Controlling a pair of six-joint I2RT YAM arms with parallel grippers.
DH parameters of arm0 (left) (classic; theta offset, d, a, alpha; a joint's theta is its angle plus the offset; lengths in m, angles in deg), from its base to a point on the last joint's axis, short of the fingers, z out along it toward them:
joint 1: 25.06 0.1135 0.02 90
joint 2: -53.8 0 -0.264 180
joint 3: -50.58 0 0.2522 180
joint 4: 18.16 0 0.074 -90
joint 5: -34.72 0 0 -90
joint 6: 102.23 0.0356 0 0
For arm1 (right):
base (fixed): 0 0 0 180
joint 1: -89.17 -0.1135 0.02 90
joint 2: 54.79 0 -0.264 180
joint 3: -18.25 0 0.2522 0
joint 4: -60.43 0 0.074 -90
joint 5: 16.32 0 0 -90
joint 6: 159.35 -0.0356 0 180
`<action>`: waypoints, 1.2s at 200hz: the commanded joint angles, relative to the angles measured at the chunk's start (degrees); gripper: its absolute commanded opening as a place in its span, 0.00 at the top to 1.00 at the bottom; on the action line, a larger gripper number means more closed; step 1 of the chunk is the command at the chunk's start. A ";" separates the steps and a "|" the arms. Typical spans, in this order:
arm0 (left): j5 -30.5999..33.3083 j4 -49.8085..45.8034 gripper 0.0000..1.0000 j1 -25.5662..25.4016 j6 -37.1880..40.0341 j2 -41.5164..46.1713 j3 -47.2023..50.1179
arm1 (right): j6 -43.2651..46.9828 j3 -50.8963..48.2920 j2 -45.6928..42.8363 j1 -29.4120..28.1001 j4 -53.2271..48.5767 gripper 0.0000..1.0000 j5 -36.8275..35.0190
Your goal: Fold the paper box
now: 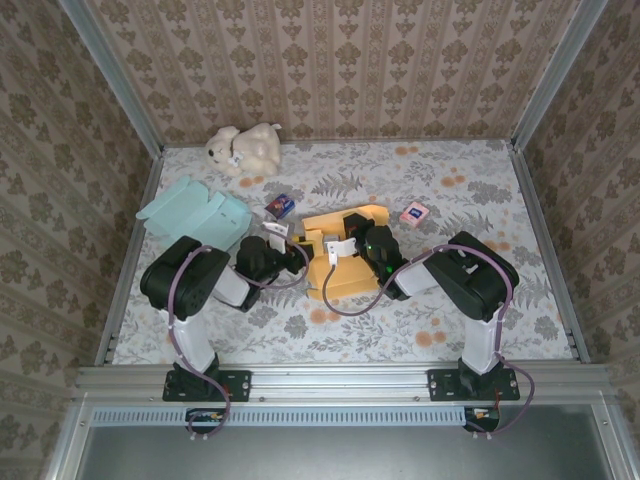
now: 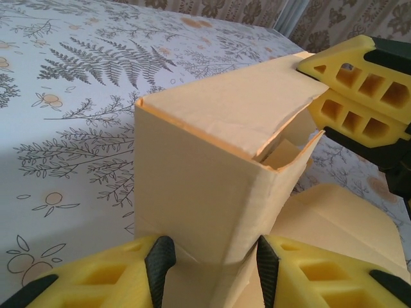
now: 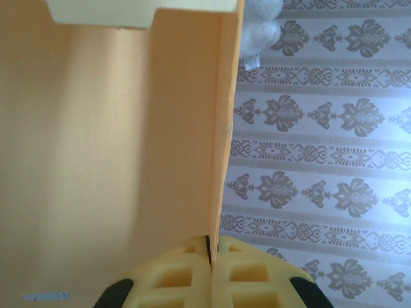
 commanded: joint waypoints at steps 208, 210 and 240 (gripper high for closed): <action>26.01 -9.02 0.65 -10.75 -1.89 -0.10 -10.13 | 0.37 1.39 2.78 -2.17 -2.13 1.00 0.95; 26.20 -9.38 0.66 -10.83 -1.86 -0.03 -10.27 | 0.40 1.39 2.80 -2.18 -2.13 1.00 0.92; 30.13 -12.13 0.74 -12.38 -0.54 0.94 -10.93 | -0.07 1.63 2.75 -2.18 -2.01 1.00 0.82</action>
